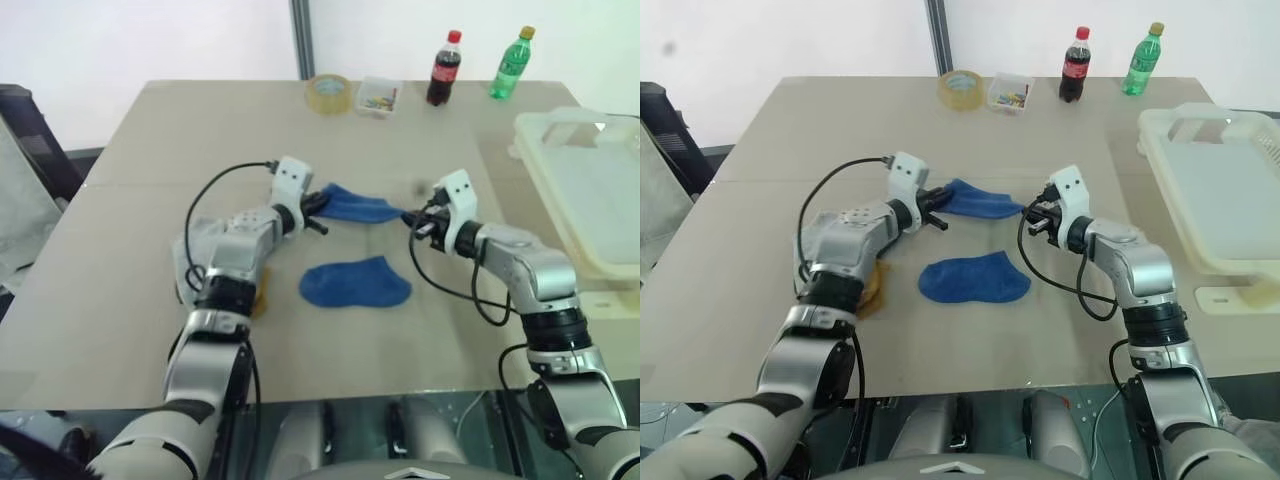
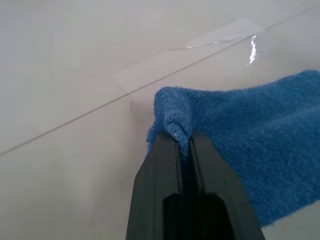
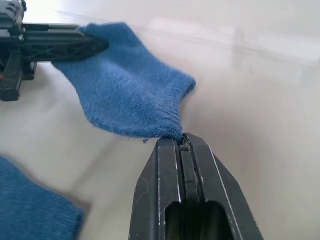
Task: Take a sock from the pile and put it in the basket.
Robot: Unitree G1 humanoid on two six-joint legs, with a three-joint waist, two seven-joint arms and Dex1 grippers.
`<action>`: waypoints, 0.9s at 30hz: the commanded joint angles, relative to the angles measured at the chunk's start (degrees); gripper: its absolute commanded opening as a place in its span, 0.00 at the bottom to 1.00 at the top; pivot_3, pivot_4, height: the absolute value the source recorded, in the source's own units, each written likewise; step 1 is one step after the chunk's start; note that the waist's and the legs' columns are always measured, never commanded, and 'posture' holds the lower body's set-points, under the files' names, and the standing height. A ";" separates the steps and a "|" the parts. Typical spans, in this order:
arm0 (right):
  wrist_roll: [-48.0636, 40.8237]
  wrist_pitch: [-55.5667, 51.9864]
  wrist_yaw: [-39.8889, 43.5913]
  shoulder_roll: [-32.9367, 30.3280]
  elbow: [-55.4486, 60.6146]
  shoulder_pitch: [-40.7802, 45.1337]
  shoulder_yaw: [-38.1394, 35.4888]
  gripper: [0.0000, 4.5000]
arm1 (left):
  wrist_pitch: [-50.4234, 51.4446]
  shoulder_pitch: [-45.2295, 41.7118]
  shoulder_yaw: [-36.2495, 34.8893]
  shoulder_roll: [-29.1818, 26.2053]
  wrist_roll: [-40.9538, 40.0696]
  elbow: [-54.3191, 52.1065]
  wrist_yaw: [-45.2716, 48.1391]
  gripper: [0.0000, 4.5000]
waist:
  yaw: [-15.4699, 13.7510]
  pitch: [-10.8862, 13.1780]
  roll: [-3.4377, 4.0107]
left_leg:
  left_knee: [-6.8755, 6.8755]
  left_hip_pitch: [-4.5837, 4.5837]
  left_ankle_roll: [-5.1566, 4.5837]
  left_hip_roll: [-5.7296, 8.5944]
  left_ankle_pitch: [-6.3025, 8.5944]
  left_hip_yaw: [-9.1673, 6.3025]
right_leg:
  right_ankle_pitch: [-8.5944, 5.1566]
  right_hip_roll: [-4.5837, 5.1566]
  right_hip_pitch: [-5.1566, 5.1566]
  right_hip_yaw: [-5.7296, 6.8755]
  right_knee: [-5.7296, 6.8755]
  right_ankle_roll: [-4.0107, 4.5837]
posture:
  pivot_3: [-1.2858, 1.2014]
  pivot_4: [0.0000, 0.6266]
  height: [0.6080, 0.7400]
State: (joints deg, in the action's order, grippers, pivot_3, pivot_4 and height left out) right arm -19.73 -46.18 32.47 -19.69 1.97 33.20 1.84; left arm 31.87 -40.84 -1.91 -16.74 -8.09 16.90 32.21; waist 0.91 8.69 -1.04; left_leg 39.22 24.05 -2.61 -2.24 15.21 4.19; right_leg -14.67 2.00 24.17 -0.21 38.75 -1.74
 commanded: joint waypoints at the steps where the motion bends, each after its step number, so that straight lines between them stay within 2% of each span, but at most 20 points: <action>1: -5.70 -5.21 3.13 -3.73 14.84 -5.12 -0.96 0.00 | 18.07 10.03 -2.81 -1.96 -7.55 -30.71 -2.17 0.02 | -0.01 -0.01 0.01 | -0.08 0.07 0.01 -0.05 0.01 -0.03 | 0.00 0.16 0.02 -0.18 0.05 0.00 | 0.52 0.24 0.96; 5: -9.33 -8.97 3.81 -7.26 25.59 -11.63 -0.71 0.00 | 29.12 20.90 -2.68 -3.41 -9.82 -50.52 -6.23 0.02 | -0.19 0.01 -0.01 | -0.09 0.02 0.02 -0.06 0.01 -0.10 | 0.00 0.21 -0.02 -0.17 -0.20 0.00 | 0.52 0.24 0.96; 10: -8.31 -8.46 3.44 -11.26 32.36 -16.53 2.37 0.00 | 32.05 30.38 -3.58 0.07 -12.20 -62.07 -10.65 0.02 | -0.21 0.01 -0.06 | 0.00 -0.56 -0.21 0.00 0.14 -0.16 | -0.01 0.26 -0.62 -0.14 -0.18 0.02 | 0.52 0.24 0.96; 17: -4.71 -4.85 0.91 -12.12 32.99 -17.08 5.55 0.00 | 21.96 37.33 1.17 6.12 -8.62 -61.93 -17.77 0.02 | -0.30 0.02 -0.06 | 0.00 -0.63 -0.18 -0.01 0.10 -0.09 | -0.02 0.12 -0.58 -0.32 -0.03 0.05 | 0.52 0.24 0.96; 20: -4.03 -4.08 0.48 -12.37 32.64 -17.11 5.42 0.00 | 19.23 39.08 0.41 9.15 -8.70 -60.96 -20.30 0.02 | -0.32 0.02 -0.06 | 0.00 -0.48 -0.19 0.00 0.10 -0.11 | -0.02 0.06 -0.46 -0.31 -0.08 0.05 | 0.52 0.24 0.96; 23: -4.17 -4.05 0.65 -12.80 32.89 -17.43 5.04 0.00 | 17.59 41.39 1.90 7.61 -7.86 -59.66 -19.82 0.02 | -0.28 0.02 -0.07 | 0.00 -0.41 -0.20 0.01 0.11 -0.11 | -0.01 0.06 -0.45 -0.29 -0.20 0.04 | 0.52 0.24 0.96; 27: -4.29 -4.24 0.53 -13.10 33.00 -17.66 4.88 0.00 | 16.46 41.65 1.70 8.99 -9.45 -57.80 -20.31 0.02 | -0.39 0.03 -0.09 | 0.00 -0.38 -0.22 0.00 0.12 -0.15 | -0.02 0.03 -0.44 -0.23 -0.24 0.04 | 0.52 0.24 0.96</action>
State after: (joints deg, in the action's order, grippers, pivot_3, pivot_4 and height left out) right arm -23.65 -51.15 33.21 -32.42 32.93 15.52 8.04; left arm 49.94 0.94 -0.49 -7.77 -17.07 -40.16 12.13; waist 0.52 8.72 -1.12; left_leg 39.22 23.68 -2.83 -2.23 15.33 4.03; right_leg -14.69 2.03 23.72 -0.43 38.50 -1.70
